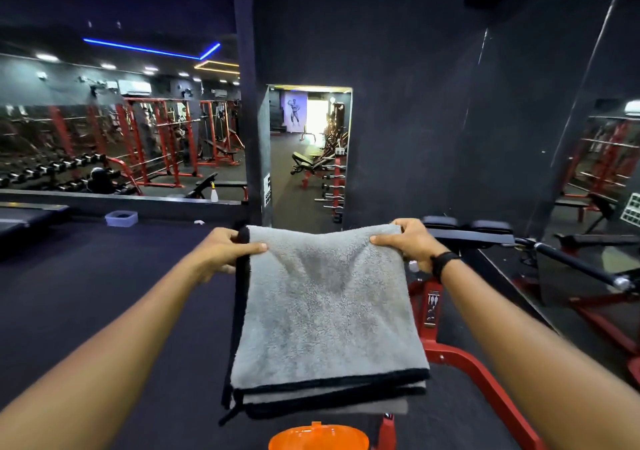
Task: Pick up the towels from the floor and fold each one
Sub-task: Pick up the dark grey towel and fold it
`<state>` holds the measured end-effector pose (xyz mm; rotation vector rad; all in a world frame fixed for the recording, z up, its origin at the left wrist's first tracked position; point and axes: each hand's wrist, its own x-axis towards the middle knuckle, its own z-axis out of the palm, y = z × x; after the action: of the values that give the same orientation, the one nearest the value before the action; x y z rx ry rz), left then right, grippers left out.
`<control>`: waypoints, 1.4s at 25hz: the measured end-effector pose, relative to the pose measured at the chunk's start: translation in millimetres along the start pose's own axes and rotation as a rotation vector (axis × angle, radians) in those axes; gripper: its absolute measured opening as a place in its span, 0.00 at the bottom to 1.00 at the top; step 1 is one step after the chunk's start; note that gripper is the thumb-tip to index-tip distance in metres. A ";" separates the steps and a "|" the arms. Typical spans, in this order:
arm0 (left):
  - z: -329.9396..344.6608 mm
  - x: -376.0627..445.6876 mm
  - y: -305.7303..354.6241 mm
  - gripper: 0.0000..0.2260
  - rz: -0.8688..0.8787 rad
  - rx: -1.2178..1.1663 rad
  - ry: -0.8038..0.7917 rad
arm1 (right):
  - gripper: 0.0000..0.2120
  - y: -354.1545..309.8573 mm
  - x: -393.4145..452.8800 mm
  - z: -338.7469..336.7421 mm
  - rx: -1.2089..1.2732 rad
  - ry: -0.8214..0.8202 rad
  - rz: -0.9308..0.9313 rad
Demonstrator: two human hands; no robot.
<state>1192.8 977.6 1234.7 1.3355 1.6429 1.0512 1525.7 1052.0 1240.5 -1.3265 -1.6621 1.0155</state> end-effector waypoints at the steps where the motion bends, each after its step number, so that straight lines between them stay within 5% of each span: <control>1: 11.4 0.4 4.1 0.11 0.003 0.018 0.075 | 0.19 1.1 3.6 9.9 -0.014 0.079 -0.022; 4: 43.7 -5.8 28.0 0.08 -0.009 -0.026 0.099 | 0.17 -10.6 7.5 38.6 -0.077 0.188 -0.116; 8: 66.7 -17.3 56.4 0.19 -0.103 -0.290 -0.199 | 0.14 -38.3 -14.2 73.0 -0.109 0.170 -0.325; 10: 69.9 -14.8 58.0 0.25 -0.138 -0.288 -0.281 | 0.13 -43.2 -23.1 80.3 -0.134 0.038 -0.409; 14: 64.4 -3.8 41.7 0.27 -0.119 -0.287 -0.112 | 0.15 -38.5 -40.2 77.6 -0.032 -0.396 -0.436; 17: 48.5 -4.5 37.1 0.20 0.107 -0.272 -0.229 | 0.11 -29.7 -40.0 60.0 0.177 -0.195 -0.489; 19: 35.1 -9.7 42.1 0.24 0.238 -0.302 -0.343 | 0.24 -18.4 -31.8 42.9 0.143 -0.031 -0.481; 21: 23.0 -12.4 47.3 0.33 0.319 -0.335 -0.412 | 0.43 -9.3 -27.9 34.4 0.108 -0.200 -0.415; 23: 16.6 -13.9 50.4 0.34 0.380 -0.413 -0.395 | 0.50 0.3 -27.3 35.3 0.109 -0.444 -0.359; 27: 10.2 -15.1 44.1 0.15 0.447 -0.676 -0.204 | 0.33 28.3 -31.2 27.1 -0.050 -0.676 -0.165; 32: -12.8 -12.1 9.5 0.22 0.358 -0.672 -0.135 | 0.35 47.9 -19.6 2.1 0.841 -0.287 -0.037; 35: -3.8 -8.5 -3.6 0.26 0.284 -0.715 -0.090 | 0.24 17.4 -19.4 8.3 0.946 -0.309 -0.073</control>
<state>1189.4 968.3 1233.2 1.1079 0.8768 1.5317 1527.8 1034.4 1219.6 -0.4891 -1.1334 1.7228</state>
